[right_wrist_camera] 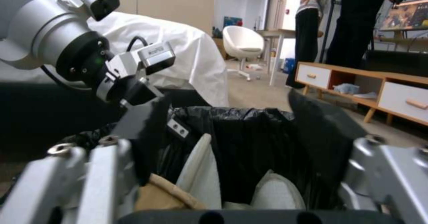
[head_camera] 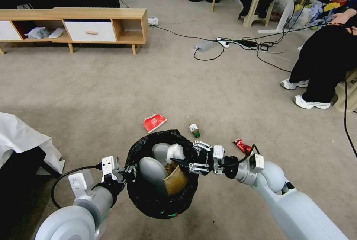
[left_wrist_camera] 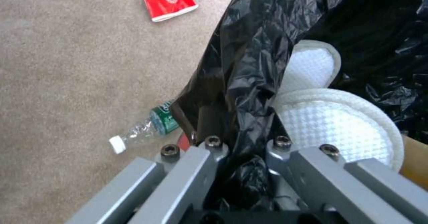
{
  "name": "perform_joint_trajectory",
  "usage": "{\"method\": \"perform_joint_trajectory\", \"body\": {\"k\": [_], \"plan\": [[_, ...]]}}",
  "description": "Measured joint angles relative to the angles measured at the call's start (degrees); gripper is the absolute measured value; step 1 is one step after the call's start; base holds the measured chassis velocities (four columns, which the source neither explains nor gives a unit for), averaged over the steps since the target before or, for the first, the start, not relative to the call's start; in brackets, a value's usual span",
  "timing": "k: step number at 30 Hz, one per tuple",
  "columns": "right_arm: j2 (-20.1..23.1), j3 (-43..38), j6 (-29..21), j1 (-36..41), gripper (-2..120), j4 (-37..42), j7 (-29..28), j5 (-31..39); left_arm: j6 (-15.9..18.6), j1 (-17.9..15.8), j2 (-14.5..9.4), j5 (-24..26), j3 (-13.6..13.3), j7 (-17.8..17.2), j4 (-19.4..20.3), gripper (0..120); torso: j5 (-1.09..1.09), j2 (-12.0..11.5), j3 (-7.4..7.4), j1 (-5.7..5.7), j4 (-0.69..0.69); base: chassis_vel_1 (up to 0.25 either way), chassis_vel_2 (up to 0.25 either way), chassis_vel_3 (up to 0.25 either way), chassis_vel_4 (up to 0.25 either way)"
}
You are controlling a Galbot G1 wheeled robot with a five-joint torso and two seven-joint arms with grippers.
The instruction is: Pick up the trash bin and place the garbage on the floor into it.
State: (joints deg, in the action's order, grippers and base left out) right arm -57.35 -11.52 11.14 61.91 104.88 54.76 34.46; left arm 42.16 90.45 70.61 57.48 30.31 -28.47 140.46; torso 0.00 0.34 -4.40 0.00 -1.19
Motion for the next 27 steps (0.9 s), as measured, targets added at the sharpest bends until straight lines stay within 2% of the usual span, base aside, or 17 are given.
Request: {"method": "perform_joint_trajectory", "body": {"k": [2, 4, 5, 6, 19, 20, 21, 23, 24, 25, 26, 27], "plan": [[0.0, -0.1, 0.0, 0.0, 76, 0.0, 0.0, 0.0, 0.0, 0.0, 0.0, 0.0, 0.0, 0.0, 0.0, 4, 0.00, 0.0, 0.00, 0.00, 0.00, 0.000, 0.000, 0.000, 0.000], [0.1, -0.4, 0.0, 0.1, 91, 0.0, 0.1, 0.1, 0.0, 0.2, 0.0, 0.0, 0.1, 0.0, 0.1, 4, 0.00, 0.0, 0.00, 0.00, 0.00, 0.000, 0.000, 0.000, 0.000], [0.1, -0.4, 0.0, 0.1, 91, 0.0, 0.1, 0.1, 0.0, 0.2, 0.0, 0.0, 0.1, 0.0, 0.1, 4, 0.00, 0.0, 0.00, 0.00, 0.00, 0.000, 0.000, 0.000, 0.000], [0.2, -0.5, 0.0, 0.2, 97, 0.1, 0.2, 0.1, 0.0, 0.2, 0.0, 0.0, 0.2, 0.0, 0.1, 4, 0.00, 0.0, 0.00, 0.00, 0.00, 0.000, 0.000, 0.000, 0.000], [0.3, -1.8, -0.1, 1.5, 100, 0.6, 0.3, 0.2, 0.0, 0.2, 0.3, -0.1, 0.6, -0.1, 0.3, 4, 0.00, 0.0, -0.01, 0.00, 0.00, 0.000, 0.000, 0.000, 0.000], [0.3, -2.5, 0.0, 1.9, 100, 1.4, -2.3, 0.7, 0.0, -0.1, 0.7, 0.3, 2.0, -0.1, 0.3, 4, 0.00, 0.0, -0.01, 0.00, 0.00, 0.000, 0.000, 0.000, 0.000], [0.3, -2.5, 0.0, 1.9, 100, 1.4, -2.3, 0.7, 0.0, -0.1, 0.7, 0.3, 2.0, -0.1, 0.3, 4, 0.00, 0.0, -0.01, 0.00, 0.00, 0.000, 0.000, 0.000, 0.000], [0.2, -3.7, 0.0, 2.6, 100, 2.8, -9.0, 2.4, -0.1, -0.9, 1.4, 0.5, 4.5, -0.3, 0.0, 4, 0.00, 0.0, -0.01, 0.00, 0.00, 0.000, 0.000, 0.000, 0.000], [0.1, -5.1, -0.4, 3.2, 100, 4.0, -14.2, 4.0, -0.4, -1.5, 1.8, 0.5, 6.4, -0.7, -0.1, 4, 0.00, 0.0, -0.01, 0.00, 0.00, 0.000, 0.000, 0.000, 0.000], [0.1, -5.1, -0.4, 3.2, 100, 4.0, -14.2, 4.0, -0.4, -1.5, 1.8, 0.5, 6.4, -0.7, -0.1, 4, 0.00, 0.0, -0.01, 0.00, 0.00, 0.000, 0.000, 0.000, 0.000], [-0.2, -6.7, -1.0, 3.8, 100, 5.1, -19.1, 4.9, -0.8, -1.9, 2.2, 0.2, 8.1, -1.1, -0.2, 4, 0.00, 0.0, -0.01, 0.00, 0.00, 0.000, 0.000, 0.000, 0.000], [-0.2, -6.7, -1.0, 3.8, 100, 5.1, -19.1, 4.9, -0.8, -1.9, 2.2, 0.2, 8.1, -1.1, -0.2, 4, 0.00, 0.0, -0.01, 0.00, 0.00, 0.000, 0.000, 0.000, 0.000]]}}
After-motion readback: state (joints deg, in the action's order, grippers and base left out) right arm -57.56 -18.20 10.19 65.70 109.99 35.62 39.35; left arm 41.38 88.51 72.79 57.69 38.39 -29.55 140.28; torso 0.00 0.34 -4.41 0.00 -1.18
